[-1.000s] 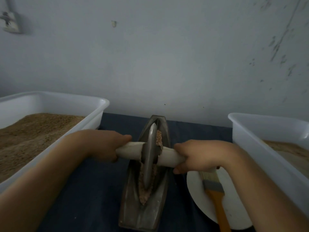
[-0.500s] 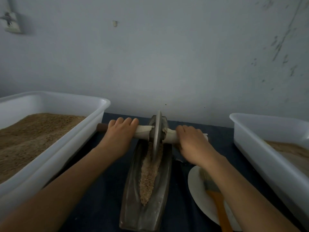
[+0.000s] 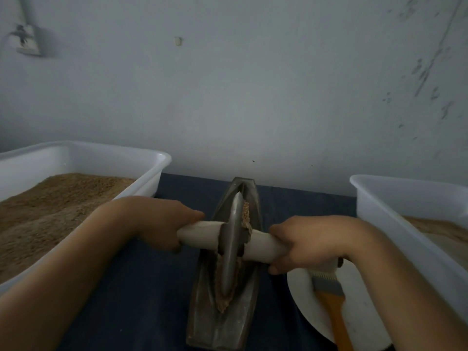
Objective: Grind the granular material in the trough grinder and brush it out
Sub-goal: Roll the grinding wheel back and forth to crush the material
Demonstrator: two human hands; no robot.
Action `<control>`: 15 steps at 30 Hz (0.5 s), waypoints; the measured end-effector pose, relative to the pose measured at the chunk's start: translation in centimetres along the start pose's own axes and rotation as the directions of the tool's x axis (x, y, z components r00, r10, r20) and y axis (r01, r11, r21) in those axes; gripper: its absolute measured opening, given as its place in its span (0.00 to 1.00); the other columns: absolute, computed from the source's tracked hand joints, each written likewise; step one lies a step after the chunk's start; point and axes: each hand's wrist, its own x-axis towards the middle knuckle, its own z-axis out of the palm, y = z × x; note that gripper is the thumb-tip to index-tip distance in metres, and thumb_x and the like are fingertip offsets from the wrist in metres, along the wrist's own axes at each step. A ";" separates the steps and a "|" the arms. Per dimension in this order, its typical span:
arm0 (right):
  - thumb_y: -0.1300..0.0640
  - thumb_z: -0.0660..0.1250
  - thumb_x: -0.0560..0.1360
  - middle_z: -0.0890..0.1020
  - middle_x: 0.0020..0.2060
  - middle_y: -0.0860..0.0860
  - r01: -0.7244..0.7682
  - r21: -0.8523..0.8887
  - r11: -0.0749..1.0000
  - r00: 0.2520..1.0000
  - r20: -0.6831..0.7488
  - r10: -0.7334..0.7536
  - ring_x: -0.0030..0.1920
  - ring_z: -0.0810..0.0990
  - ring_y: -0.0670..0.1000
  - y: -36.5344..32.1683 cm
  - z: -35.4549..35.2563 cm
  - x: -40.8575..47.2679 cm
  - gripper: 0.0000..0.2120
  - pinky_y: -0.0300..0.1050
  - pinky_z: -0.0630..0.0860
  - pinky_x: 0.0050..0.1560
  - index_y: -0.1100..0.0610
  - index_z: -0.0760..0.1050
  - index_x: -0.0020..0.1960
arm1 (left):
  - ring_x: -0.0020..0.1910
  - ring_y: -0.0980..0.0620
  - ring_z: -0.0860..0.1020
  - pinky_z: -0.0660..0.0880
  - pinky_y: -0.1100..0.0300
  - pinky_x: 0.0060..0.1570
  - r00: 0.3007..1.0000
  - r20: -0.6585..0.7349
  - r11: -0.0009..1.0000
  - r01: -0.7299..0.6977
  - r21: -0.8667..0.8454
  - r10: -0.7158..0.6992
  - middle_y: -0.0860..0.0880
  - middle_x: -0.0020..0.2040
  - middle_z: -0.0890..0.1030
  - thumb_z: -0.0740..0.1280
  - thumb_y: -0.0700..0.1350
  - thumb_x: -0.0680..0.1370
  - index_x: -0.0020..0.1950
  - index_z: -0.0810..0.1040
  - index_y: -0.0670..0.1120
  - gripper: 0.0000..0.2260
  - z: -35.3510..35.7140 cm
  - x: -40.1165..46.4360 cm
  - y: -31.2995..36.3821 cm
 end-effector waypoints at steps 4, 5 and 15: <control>0.44 0.65 0.75 0.71 0.42 0.45 -0.025 0.034 0.999 1.000 -0.014 0.026 0.44 0.72 0.46 0.4 -0.1 0.6 0.18 0.38 0.68 0.40 0.53 0.69 0.60 | 0.45 0.57 0.71 0.66 0.62 0.47 0.999 -0.033 0.999 0.037 -0.008 -0.037 0.56 0.44 0.70 0.66 0.44 0.76 0.51 0.61 0.56 0.15 0.4 0.7 -0.2; 0.45 0.65 0.75 0.71 0.41 0.45 -0.034 0.038 0.999 0.999 -0.031 0.035 0.43 0.72 0.45 0.5 0.0 0.9 0.17 0.38 0.68 0.39 0.53 0.69 0.58 | 0.46 0.55 0.71 0.66 0.62 0.48 0.997 -0.071 0.999 0.044 -0.001 -0.044 0.54 0.46 0.70 0.66 0.43 0.76 0.51 0.60 0.55 0.15 0.6 1.1 -0.3; 0.57 0.63 0.75 0.75 0.53 0.54 -0.169 -0.137 0.976 0.760 -0.649 0.041 0.52 0.72 0.54 3.2 3.2 6.2 0.11 0.45 0.57 0.42 0.57 0.68 0.56 | 0.56 0.50 0.70 0.64 0.56 0.56 0.702 -0.706 0.972 0.222 0.084 -0.099 0.51 0.57 0.71 0.64 0.43 0.75 0.61 0.64 0.51 0.16 3.8 6.1 -0.8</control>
